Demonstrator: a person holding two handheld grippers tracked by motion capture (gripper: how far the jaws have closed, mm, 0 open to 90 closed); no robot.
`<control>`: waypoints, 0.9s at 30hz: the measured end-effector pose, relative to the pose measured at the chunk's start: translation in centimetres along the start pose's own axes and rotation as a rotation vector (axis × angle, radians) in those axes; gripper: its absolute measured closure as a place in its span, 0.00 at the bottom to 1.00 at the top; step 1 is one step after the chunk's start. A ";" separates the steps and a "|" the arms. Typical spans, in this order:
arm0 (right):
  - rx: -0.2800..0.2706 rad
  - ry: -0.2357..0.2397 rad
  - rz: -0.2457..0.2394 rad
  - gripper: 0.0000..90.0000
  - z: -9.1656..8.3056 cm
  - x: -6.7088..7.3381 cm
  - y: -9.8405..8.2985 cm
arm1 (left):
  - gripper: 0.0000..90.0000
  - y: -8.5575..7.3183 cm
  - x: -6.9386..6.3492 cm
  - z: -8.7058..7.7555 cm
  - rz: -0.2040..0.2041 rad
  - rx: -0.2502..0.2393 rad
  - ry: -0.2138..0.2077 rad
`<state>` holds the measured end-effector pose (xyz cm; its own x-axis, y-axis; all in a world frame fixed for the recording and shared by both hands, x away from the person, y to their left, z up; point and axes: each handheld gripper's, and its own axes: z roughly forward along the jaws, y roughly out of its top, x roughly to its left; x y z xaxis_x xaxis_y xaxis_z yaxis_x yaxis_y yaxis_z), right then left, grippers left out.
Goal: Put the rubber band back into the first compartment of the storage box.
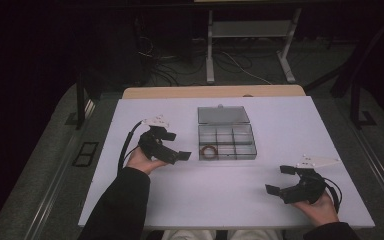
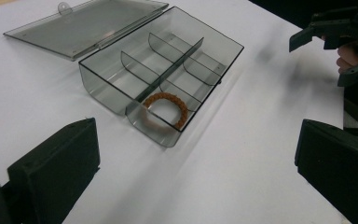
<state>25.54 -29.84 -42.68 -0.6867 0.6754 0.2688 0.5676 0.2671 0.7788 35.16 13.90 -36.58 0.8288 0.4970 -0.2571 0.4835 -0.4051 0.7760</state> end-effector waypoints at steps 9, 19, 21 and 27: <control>0.001 -0.001 -0.006 0.00 0.1 0.0 0.0 | 0.00 -1.9 -0.8 -1.4 -0.017 -0.040 0.017; 0.007 0.001 -0.006 0.00 0.2 0.2 0.0 | 0.00 -4.3 -1.5 -2.0 -0.027 -0.070 0.035; 0.008 0.001 -0.007 0.00 0.2 0.2 0.0 | 0.00 -4.8 -1.6 -2.1 -0.032 -0.078 0.038; 0.010 0.004 -0.004 0.00 0.2 0.2 0.0 | 0.00 -6.4 -2.1 -2.4 -0.044 -0.101 0.039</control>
<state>25.50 -29.54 -42.77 -0.6909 0.6713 0.2683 0.5693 0.2764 0.7743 29.70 17.30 -39.61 0.7947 0.5430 -0.2713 0.4870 -0.3036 0.8189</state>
